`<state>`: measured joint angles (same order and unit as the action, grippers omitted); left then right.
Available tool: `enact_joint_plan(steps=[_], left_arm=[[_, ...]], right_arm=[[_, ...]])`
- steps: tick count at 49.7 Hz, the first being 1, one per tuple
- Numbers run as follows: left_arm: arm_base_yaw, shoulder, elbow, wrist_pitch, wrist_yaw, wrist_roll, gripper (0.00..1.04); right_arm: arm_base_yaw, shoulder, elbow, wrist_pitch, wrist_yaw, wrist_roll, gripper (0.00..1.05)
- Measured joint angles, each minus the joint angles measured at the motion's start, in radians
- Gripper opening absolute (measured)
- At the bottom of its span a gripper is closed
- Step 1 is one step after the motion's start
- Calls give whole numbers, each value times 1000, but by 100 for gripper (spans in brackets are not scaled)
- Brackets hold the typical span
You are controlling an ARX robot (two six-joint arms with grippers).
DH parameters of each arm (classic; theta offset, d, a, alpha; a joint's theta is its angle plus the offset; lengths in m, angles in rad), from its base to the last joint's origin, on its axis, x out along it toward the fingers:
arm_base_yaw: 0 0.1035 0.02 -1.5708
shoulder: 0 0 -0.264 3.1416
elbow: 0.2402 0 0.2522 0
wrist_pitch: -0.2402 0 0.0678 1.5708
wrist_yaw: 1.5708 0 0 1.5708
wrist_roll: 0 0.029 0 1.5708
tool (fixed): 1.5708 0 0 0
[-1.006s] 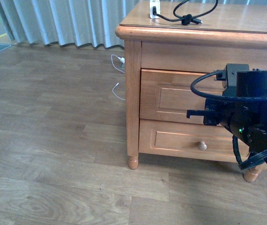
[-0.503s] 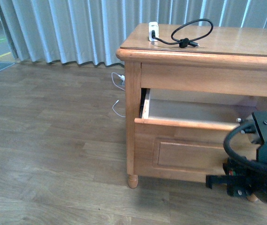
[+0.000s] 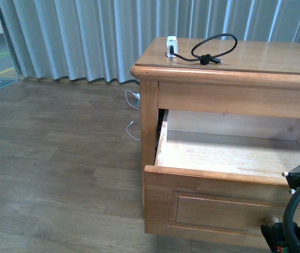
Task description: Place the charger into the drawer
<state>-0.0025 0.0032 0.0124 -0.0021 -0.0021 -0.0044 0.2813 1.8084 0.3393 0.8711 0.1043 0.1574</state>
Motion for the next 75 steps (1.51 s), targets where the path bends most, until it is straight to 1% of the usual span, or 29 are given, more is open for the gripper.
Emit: enact_joint_plan(steps=[2,5,9,13,14,15,19,21,24,35,41,47,51,64,65,67,68,71,75], left_arm=[[0,0,0,0,0,0,99],[0,0,0,0,0,0,99],[0,0,0,0,0,0,99],[0,0,0,0,0,0,99],[0,0,0,0,0,0,99],[0,0,0,0,0,0,99],[0,0,0,0,0,0,99],[0,0,0,0,0,0,99],[0,0,0,0,0,0,99],[0,0,0,0,0,0,99],[0,0,0,0,0,0,99],[0,0,0,0,0,0,99],[0,0,0,0,0,0,99],[0,0,0,0,0,0,99],[0,0,0,0,0,0,99],[0,0,0,0,0,0,99],[0,0,0,0,0,0,99],[0,0,0,0,-1,0,99],[0,0,0,0,0,0,99]], right_arm=[[0,-19,0,-12,4,2,36],[0,-93,0,-57,6,2,50],[0,-167,0,-114,3,0,61],[3,-286,1,-210,0,-20,75],[6,-339,2,-251,-5,-26,81],[8,-356,3,-264,-5,-31,82],[23,-504,12,-383,-26,-57,97],[27,-560,14,-427,-35,-63,99],[35,-671,16,-511,-45,-76,96],[33,-1033,21,-759,-59,-80,97],[-6,-1289,19,-937,-66,-63,97],[-37,-1459,-7,-1047,-47,-42,97],[-50,-1525,-23,-1073,-42,-32,97],[-52,-1530,-26,-1074,-42,-24,97],[-48,-1535,-30,-1066,-23,-31,96],[-28,-1571,-71,-978,81,-70,88],[-26,-1588,-90,-948,107,-85,85],[-41,-1629,-128,-910,119,-114,74],[-82,-1659,-160,-899,86,-135,58]])
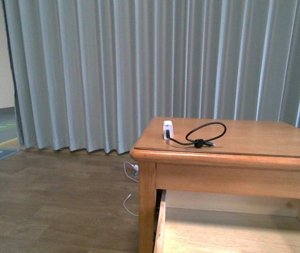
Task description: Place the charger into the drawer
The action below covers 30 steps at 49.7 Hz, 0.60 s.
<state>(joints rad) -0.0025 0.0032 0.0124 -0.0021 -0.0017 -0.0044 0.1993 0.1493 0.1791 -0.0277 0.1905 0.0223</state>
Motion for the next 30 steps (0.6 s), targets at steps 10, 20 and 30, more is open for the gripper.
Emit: enact_joint_plan(steps=[10,20,30], left_arm=[[0,0,0,0,0,0,99],[0,0,0,0,-1,0,99],[0,0,0,0,0,0,99]], right_arm=[[-176,-41,-51,1,-180,-19,40],[-195,-43,-51,1,-188,-19,75],[-196,-43,-51,1,-188,-19,96]])
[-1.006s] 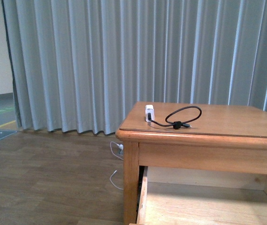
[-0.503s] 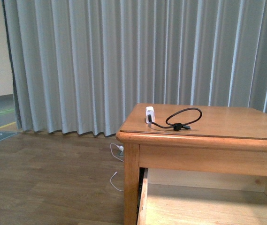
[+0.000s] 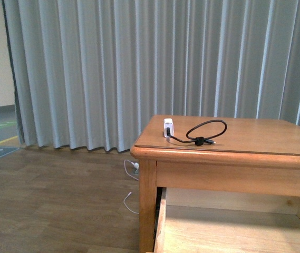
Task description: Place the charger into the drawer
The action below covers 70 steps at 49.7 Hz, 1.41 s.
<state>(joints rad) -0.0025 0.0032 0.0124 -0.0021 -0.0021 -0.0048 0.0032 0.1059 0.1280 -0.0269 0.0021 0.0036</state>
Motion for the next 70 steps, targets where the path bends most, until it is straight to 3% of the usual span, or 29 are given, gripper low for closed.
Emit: enact_joint_plan(steps=[8,15,24,37,54,70], left_arm=[[-12,19,2,3,-21,18,99],[-73,298,65,148,-55,64,99],[-148,685,236,309,-103,61,99],[-270,1134,582,385,-159,71,99],[-389,1765,1241,305,-273,-17,99],[-447,2091,1689,170,-287,-65,99]], right_arm=[[0,0,0,0,0,0,97],[0,-1,0,0,0,0,97],[0,-1,0,0,0,0,97],[0,-2,0,0,0,0,97],[0,-2,0,0,0,0,97],[0,-2,0,0,0,0,97]])
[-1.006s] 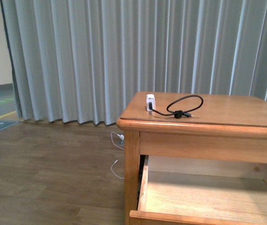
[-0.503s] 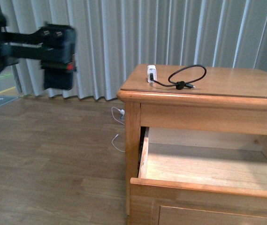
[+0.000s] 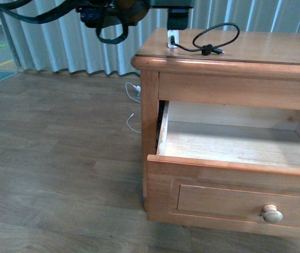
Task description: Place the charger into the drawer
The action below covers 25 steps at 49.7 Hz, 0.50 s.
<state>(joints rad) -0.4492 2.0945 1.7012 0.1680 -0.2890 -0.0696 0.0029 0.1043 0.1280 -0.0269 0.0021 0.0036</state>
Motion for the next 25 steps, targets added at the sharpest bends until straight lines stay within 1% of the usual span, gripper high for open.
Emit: enact_joint_plan(steps=[17,25], left_arm=[[-29,304,452,-201,-77,-55,99],[-34,393,585,-255,-97,-60,99]], right_arm=[[0,0,0,0,0,0,97],[0,0,0,0,0,0,97]])
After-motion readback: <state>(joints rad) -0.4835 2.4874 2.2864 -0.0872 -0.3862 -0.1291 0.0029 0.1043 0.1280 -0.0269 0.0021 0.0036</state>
